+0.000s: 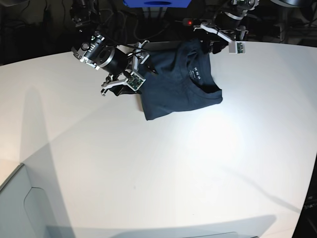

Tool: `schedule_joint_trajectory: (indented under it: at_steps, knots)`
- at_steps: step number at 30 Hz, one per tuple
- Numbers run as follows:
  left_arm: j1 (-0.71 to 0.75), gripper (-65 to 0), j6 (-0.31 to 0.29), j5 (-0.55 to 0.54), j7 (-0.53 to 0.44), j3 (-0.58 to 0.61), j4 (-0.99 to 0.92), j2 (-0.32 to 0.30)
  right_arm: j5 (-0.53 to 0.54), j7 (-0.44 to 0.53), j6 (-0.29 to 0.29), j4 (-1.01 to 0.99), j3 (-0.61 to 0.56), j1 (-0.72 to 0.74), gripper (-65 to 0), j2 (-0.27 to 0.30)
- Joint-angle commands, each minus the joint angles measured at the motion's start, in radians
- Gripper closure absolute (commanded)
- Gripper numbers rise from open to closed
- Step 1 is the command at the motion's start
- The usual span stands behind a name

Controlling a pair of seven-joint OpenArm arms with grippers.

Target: Fold the T-shirt properly

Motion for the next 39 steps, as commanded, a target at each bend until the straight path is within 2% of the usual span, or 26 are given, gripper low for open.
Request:
schedule_joint_trajectory:
  at_steps: [1,23,27,29,33,39]
  knots:
    - [0.005,-16.1,-0.008,-0.01,-0.014,0.007,0.005,-0.002,0.014,0.026,-0.009,0.014,0.0,0.001,-39.4,-0.001]
    - [-0.059,-14.9,-0.009,-0.01,-0.014,0.015,-0.044,0.004,0.014,0.025,-0.009,0.014,0.0,-0.002,-39.4,-0.001]
    - [-0.07,-14.6,-0.009,-0.01,-0.014,0.048,-0.064,-0.002,0.014,0.023,-0.009,0.014,0.0,-0.002,-39.4,-0.001]
    - [-0.071,-12.4,-0.009,-0.01,-0.014,0.059,-0.064,-0.004,0.014,0.02,-0.009,0.016,0.0,-0.002,-39.4,-0.001]
    - [-0.071,0.0,-0.009,-0.01,-0.014,0.065,-0.06,0.002,0.014,0.02,-0.009,0.016,0.0,-0.002,-39.4,-0.001]
    - [-0.048,0.0,-0.009,-0.01,-0.014,0.054,-0.032,-0.002,0.014,0.02,-0.009,0.016,0.0,-0.002,-39.4,-0.001]
